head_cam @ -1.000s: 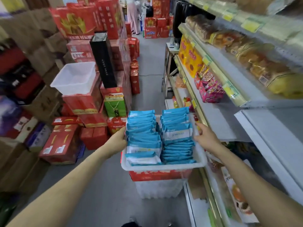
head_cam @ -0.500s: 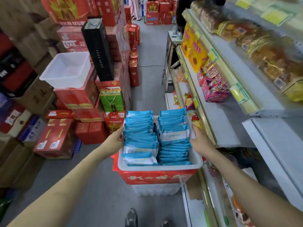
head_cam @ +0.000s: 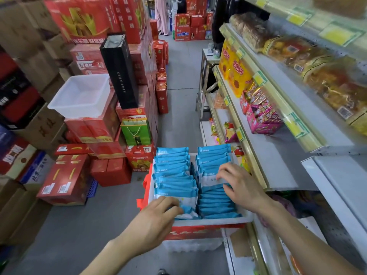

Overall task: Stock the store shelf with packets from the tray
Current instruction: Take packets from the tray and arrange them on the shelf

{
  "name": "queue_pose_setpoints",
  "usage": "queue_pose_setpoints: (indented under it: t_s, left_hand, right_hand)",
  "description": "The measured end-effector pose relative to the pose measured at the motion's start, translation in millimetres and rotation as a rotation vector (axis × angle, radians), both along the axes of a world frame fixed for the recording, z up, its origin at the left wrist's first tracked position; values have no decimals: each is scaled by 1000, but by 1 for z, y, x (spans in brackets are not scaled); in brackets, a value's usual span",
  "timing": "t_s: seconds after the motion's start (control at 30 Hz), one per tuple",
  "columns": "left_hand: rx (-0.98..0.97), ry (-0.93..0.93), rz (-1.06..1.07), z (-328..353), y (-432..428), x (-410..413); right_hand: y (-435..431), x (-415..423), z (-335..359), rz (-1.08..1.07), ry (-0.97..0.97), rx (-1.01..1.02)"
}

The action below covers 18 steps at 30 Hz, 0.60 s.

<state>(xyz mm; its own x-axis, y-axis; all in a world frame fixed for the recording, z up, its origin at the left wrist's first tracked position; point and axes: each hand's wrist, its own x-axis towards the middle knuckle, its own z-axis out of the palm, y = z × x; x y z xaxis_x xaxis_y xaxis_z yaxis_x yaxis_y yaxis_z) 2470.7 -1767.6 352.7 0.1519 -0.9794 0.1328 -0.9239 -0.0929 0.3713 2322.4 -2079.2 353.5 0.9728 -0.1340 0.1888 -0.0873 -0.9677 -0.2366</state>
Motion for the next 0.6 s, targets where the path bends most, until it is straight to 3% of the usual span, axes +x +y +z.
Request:
queue_pose_setpoints:
  t_s: [0.13,0.4,0.6]
  left_hand:
    - [115,55,-30,4,-1,12]
    - [287,98,-224,9,-15,27]
    - [310,152,-274,9,-20,42]
  right_hand:
    - [-8,2,-2,-35,8,-83]
    - [-16,19,5,33,115,-46]
    - [-17,19,10,55,235,-20]
